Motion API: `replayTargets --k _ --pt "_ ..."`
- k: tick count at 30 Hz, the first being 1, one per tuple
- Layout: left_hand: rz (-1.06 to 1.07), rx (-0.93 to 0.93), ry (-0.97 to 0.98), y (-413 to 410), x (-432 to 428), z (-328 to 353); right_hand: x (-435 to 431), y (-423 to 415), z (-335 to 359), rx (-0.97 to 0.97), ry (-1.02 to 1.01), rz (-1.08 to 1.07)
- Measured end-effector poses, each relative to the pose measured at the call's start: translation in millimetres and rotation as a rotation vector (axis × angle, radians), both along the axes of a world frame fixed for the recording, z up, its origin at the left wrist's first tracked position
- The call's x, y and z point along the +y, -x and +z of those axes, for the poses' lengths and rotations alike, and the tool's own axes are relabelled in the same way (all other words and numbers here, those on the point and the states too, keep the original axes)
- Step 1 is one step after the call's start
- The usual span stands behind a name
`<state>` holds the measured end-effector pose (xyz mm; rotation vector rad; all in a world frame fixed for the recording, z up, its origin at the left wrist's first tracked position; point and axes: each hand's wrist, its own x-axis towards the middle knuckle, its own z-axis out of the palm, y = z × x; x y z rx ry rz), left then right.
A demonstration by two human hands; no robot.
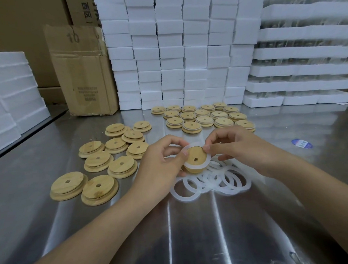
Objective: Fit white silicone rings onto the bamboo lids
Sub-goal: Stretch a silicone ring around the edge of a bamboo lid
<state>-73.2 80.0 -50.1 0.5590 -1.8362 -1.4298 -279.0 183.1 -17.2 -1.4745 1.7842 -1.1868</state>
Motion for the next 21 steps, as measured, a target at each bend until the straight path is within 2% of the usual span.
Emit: replayTargets --k 21 --pt "0.017 -0.019 -0.092 1.2 -0.7 1.7 3.5 4.2 4.6 -0.005 -0.047 0.034"
